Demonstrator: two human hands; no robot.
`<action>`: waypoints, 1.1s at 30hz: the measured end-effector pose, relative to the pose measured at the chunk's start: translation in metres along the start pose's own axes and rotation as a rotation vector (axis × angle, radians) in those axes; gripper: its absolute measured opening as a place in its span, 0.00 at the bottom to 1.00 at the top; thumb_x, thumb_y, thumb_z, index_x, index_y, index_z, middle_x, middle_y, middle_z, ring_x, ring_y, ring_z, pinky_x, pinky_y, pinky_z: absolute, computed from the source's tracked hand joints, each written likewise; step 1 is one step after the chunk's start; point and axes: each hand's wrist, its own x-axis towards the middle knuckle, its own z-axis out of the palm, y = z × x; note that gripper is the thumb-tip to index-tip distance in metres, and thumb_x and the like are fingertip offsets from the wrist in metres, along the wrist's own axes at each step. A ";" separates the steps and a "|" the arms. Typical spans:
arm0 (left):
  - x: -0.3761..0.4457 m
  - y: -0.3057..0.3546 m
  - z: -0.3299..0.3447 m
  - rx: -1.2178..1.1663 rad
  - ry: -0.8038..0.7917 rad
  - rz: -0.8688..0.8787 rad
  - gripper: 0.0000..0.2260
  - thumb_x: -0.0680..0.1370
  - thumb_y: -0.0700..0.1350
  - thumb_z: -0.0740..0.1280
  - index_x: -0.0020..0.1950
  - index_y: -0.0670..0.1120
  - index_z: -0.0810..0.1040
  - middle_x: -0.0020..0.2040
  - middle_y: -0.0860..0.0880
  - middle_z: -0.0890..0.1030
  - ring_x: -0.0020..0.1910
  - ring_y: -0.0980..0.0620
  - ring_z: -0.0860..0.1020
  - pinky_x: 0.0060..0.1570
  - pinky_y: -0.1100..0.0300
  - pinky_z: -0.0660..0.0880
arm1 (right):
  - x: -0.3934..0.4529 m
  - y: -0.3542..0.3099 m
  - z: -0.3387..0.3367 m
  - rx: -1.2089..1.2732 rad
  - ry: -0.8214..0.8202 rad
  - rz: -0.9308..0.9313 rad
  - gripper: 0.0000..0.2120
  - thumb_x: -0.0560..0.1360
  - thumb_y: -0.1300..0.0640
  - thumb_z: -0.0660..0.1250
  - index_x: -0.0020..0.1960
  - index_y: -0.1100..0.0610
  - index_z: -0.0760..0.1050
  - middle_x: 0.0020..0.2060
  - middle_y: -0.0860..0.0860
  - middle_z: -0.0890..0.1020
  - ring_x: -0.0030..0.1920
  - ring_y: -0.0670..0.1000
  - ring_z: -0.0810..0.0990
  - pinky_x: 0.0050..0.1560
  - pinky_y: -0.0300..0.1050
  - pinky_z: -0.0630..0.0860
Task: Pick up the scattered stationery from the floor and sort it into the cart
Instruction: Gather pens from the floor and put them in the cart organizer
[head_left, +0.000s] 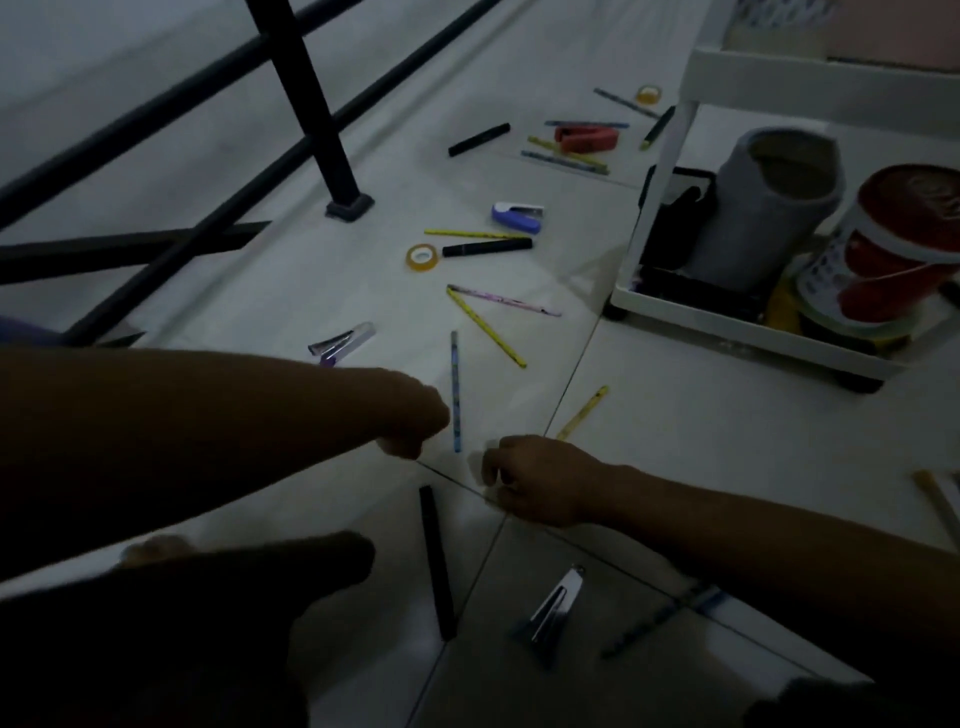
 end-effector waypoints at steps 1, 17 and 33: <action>0.001 0.002 0.010 0.010 -0.049 0.012 0.17 0.79 0.48 0.64 0.64 0.40 0.75 0.62 0.42 0.77 0.59 0.44 0.77 0.56 0.57 0.73 | 0.000 -0.003 0.004 0.006 -0.017 -0.001 0.13 0.78 0.54 0.62 0.60 0.57 0.72 0.54 0.56 0.74 0.53 0.57 0.74 0.47 0.46 0.70; 0.059 0.031 0.026 0.293 0.150 0.415 0.16 0.77 0.50 0.66 0.64 0.50 0.76 0.59 0.48 0.79 0.55 0.50 0.79 0.37 0.66 0.71 | -0.010 0.016 0.022 0.176 0.191 0.054 0.08 0.75 0.59 0.64 0.53 0.59 0.76 0.48 0.56 0.76 0.49 0.57 0.75 0.46 0.47 0.71; 0.024 0.008 -0.071 -0.009 0.608 0.340 0.10 0.80 0.51 0.62 0.57 0.48 0.71 0.53 0.48 0.74 0.49 0.47 0.76 0.41 0.57 0.68 | -0.046 0.033 -0.009 0.455 0.485 0.276 0.15 0.77 0.49 0.48 0.46 0.54 0.70 0.39 0.56 0.78 0.37 0.57 0.75 0.41 0.55 0.73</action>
